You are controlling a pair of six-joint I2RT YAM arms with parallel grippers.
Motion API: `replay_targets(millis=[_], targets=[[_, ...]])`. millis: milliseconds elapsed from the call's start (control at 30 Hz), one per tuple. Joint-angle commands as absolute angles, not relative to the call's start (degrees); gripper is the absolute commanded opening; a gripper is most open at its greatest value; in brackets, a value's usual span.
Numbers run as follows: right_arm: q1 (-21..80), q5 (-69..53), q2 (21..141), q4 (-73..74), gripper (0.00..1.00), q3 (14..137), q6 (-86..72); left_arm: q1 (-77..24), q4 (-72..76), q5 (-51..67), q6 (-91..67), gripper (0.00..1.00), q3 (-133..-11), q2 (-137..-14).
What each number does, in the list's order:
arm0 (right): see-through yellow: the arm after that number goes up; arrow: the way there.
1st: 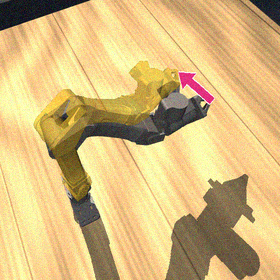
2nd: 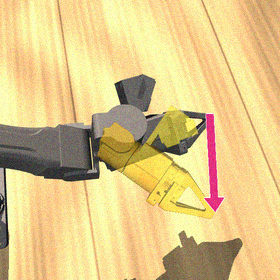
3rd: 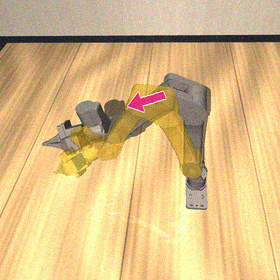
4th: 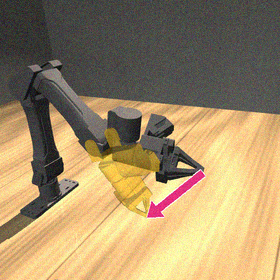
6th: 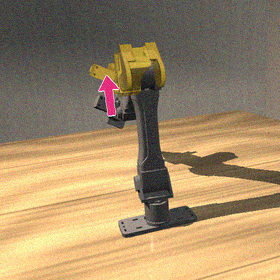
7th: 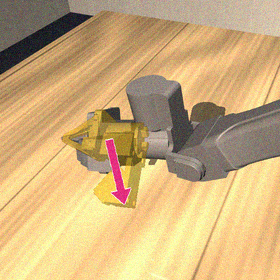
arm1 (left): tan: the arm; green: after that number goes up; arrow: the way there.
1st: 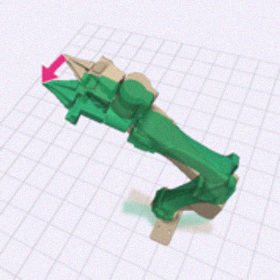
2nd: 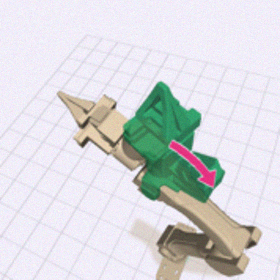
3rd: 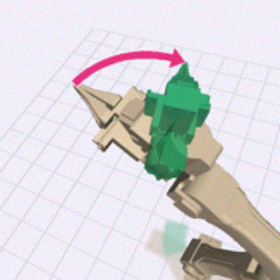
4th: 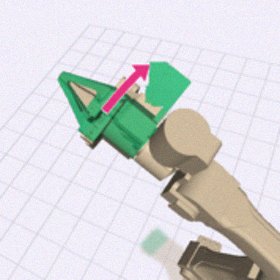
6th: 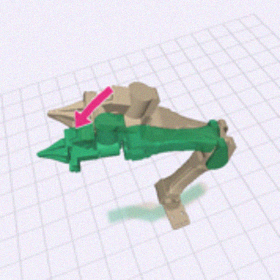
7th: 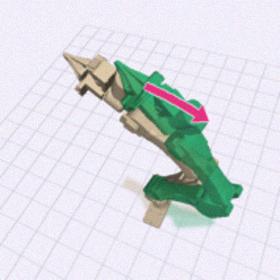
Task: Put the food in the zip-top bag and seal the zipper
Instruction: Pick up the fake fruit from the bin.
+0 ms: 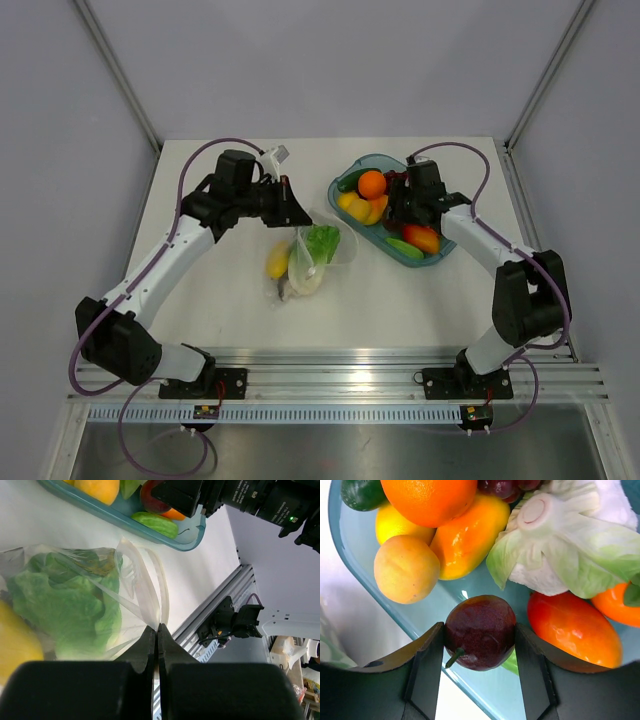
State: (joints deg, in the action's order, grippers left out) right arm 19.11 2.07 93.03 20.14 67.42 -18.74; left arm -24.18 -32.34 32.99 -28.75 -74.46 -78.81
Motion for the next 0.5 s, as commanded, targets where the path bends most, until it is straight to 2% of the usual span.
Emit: replay_targets(millis=[0, 467], targets=[[18.2, 1.3, 89.3, 18.9, 0.27, 65.9, -21.1, -25.2, -27.5, 35.9, -30.2, 0.0, -75.3, -77.6], [17.6, 0.2, 71.7, 25.0, 0.29, 62.1, -23.8, -30.9, -24.9, 36.1, -31.8, 0.0, -77.7, -81.7]])
